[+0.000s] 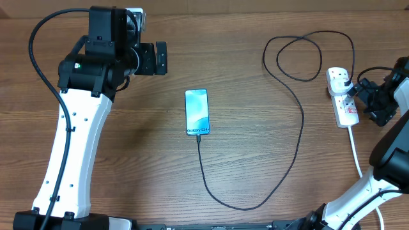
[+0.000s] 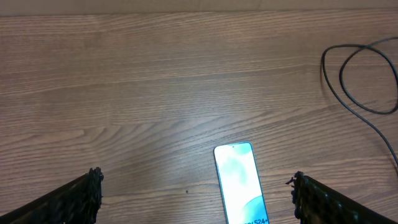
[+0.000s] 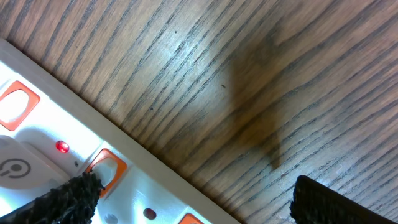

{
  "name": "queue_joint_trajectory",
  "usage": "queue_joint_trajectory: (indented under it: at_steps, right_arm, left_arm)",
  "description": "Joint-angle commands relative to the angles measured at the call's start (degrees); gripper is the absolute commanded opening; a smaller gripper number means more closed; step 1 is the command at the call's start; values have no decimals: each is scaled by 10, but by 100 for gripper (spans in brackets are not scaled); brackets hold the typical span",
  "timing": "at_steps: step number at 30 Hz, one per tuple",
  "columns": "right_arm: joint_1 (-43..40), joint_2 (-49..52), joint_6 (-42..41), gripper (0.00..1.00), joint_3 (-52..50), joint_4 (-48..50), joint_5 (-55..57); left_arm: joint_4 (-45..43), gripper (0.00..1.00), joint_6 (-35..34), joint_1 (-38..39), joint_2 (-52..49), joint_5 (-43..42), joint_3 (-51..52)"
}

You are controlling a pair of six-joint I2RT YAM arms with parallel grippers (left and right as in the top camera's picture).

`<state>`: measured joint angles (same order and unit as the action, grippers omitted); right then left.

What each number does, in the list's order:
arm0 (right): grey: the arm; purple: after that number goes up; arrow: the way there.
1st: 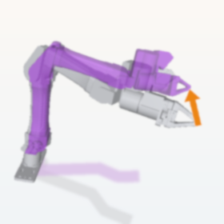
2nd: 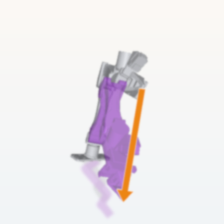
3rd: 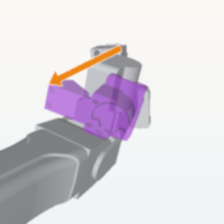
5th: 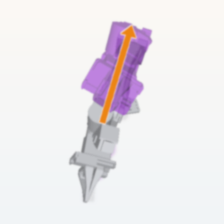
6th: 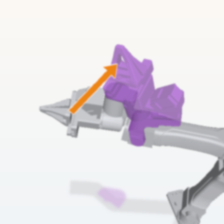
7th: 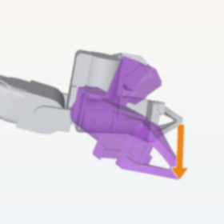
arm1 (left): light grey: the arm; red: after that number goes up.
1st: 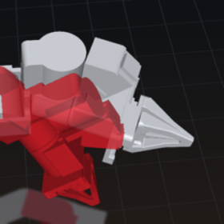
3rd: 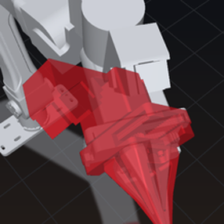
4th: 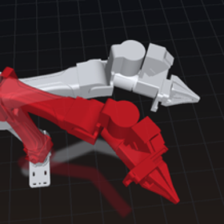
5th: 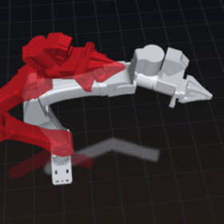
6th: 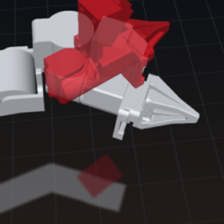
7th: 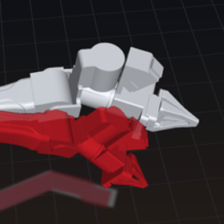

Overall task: Plug charger to phone and switch on socket
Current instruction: 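Lift the right gripper back from the power strip toward the front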

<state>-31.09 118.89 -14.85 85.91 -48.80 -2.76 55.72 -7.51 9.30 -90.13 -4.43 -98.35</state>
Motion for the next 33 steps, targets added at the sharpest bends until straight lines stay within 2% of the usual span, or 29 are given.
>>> queue_joint_trajectory:
  at_steps: [1,6,9,13,17,21,28,33]
  right_arm:
    - [19,8,16,100,-8,-10,-24]
    - [14,-14,8,100,16,-46,19]
    - [8,-77,-41,100,19,-71,58]
    - [-1,-192,-64,100,18,-149,61]
    - [16,-251,-78,100,16,-223,44]
    - [102,-376,-74,100,-33,-249,42]
    - [284,-629,-81,100,-168,-198,52]
    - [333,-699,-81,100,-216,-209,15]
  left_arm:
    - [-1,100,7,1,-5,4,-4]
    - [-1,100,7,1,-5,4,-4]
    - [-1,100,7,1,-5,4,-4]
    - [-1,100,7,1,-5,4,-4]
    - [-1,100,7,1,-5,4,-4]
    - [-1,100,7,1,-5,4,-4]
    - [-1,100,7,1,-5,4,-4]
    - [-1,100,7,1,-5,4,-4]
